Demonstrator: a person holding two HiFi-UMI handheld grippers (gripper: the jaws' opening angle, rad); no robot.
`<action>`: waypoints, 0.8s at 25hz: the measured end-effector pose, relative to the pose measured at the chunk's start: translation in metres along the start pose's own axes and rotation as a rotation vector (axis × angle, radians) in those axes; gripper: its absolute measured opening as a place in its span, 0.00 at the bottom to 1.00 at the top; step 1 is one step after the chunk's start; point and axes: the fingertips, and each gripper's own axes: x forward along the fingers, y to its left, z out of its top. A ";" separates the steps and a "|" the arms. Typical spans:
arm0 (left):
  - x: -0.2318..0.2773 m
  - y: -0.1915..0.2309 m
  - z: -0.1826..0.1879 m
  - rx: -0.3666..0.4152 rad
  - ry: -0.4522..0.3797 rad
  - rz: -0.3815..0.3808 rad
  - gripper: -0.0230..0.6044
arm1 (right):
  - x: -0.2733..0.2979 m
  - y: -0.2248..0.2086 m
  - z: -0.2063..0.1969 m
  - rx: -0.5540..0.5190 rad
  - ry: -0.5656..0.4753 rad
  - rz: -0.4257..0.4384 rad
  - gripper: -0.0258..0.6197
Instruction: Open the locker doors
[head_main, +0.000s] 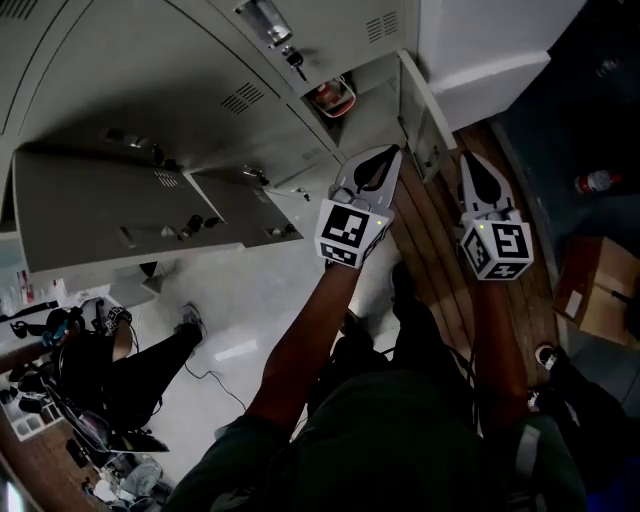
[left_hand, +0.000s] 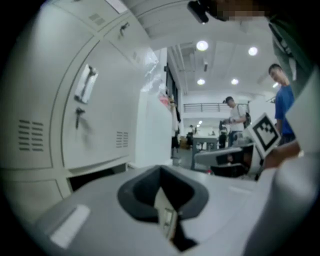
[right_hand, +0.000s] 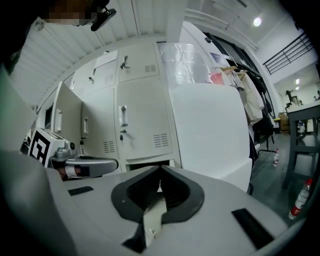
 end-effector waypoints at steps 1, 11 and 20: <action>-0.017 0.002 0.012 0.013 -0.013 0.006 0.01 | -0.004 0.012 0.013 -0.010 -0.014 0.025 0.05; -0.206 0.009 0.099 0.153 -0.154 0.125 0.01 | -0.055 0.174 0.119 -0.074 -0.107 0.358 0.05; -0.370 0.061 0.118 0.209 -0.207 0.365 0.01 | -0.106 0.333 0.174 -0.152 -0.159 0.692 0.04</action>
